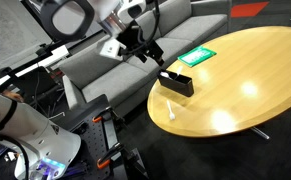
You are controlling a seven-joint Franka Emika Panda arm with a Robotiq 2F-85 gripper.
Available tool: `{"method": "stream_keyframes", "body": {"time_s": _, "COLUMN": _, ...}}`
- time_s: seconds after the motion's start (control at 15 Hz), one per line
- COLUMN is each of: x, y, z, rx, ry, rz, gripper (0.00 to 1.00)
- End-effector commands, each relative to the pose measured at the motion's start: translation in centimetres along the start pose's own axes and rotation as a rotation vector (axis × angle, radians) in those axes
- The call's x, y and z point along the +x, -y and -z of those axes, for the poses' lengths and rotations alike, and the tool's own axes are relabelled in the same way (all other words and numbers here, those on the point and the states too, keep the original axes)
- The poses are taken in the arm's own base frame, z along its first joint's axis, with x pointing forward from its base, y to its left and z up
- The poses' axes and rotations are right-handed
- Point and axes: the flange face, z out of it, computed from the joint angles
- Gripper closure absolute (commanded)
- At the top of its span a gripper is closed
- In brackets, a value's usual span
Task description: Pick up the fork from the table and put it in the utensil holder
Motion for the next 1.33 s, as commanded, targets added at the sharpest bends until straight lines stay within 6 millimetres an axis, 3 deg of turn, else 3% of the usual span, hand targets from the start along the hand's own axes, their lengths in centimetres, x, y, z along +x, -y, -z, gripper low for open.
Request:
{"method": "stream_keyframes", "body": {"time_s": 0.0, "x": -0.4, "y": 0.1, "z": -1.2, "rx": -0.004, "ry": 0.019, "rz": 0.004, "gripper": 0.00}}
{"method": "stream_keyframes", "body": {"time_s": 0.47, "x": 0.6, "y": -0.1, "z": -1.1, "rx": -0.024, "ry": -0.016, "rz": 0.040, "gripper": 0.00}}
{"method": "stream_keyframes", "body": {"time_s": 0.73, "x": 0.7, "y": 3.4, "z": -3.4, "rx": 0.024, "ry": -0.004, "rz": 0.194, "gripper": 0.00}}
{"method": "stream_keyframes", "body": {"time_s": 1.0, "x": 0.9, "y": 5.3, "z": -7.8, "rx": 0.025, "ry": 0.044, "rz": 0.336, "gripper": 0.00}}
{"method": "stream_keyframes", "body": {"time_s": 1.27, "x": 0.2, "y": 5.7, "z": -13.5, "rx": 0.017, "ry": 0.100, "rz": 0.409, "gripper": 0.00}}
